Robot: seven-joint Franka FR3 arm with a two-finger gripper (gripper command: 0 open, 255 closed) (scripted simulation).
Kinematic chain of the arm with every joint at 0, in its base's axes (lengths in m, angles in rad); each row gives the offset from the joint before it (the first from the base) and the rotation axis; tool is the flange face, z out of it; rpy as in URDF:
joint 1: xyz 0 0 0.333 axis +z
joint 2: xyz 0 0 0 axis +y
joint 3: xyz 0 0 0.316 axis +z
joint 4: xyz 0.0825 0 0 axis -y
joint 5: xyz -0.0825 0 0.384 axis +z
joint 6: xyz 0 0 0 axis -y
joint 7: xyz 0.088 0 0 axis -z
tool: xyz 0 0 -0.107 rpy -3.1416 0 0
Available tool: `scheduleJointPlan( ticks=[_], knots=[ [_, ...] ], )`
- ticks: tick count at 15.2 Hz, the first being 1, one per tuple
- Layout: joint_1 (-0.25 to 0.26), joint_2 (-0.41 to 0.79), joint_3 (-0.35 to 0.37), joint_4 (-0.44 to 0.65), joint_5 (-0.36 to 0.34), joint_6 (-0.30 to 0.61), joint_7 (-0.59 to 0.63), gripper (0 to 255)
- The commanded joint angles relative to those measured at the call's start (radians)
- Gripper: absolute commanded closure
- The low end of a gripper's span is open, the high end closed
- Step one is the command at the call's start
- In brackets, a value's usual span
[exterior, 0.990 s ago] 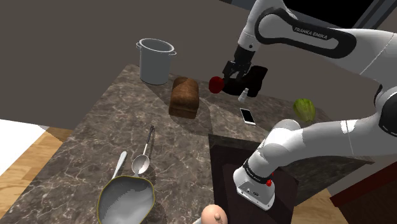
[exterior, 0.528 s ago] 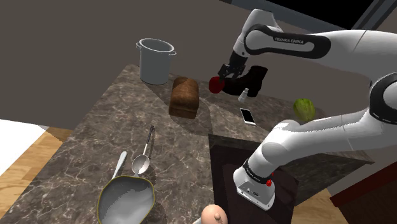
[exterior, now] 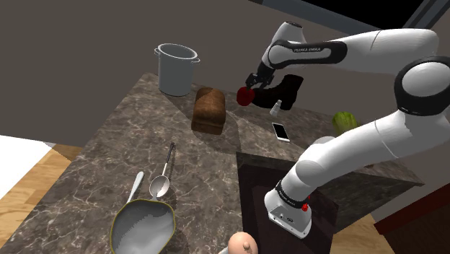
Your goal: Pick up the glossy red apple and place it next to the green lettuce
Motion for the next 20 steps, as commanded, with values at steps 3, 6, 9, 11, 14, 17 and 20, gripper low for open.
scheduleJointPlan(
  ticks=[3, 6, 9, 11, 14, 17, 20],
  knots=[
    [-0.007, 0.115, -0.059, 0.038, 0.011, 0.137, -0.035, 0],
    [-0.007, 0.209, -0.105, 0.082, 0.044, 0.228, -0.074, 0],
    [-0.003, 0.307, -0.149, 0.136, 0.104, 0.309, -0.128, 0],
    [-0.003, 0.376, -0.175, 0.178, 0.161, 0.356, -0.175, 0],
    [-0.012, 0.481, -0.201, 0.251, 0.274, 0.415, -0.26, 0],
    [-0.017, 0.512, -0.197, 0.258, 0.306, 0.435, -0.283, 0],
    [-0.024, 0.556, -0.189, 0.267, 0.353, 0.462, -0.316, 0]
  ],
)
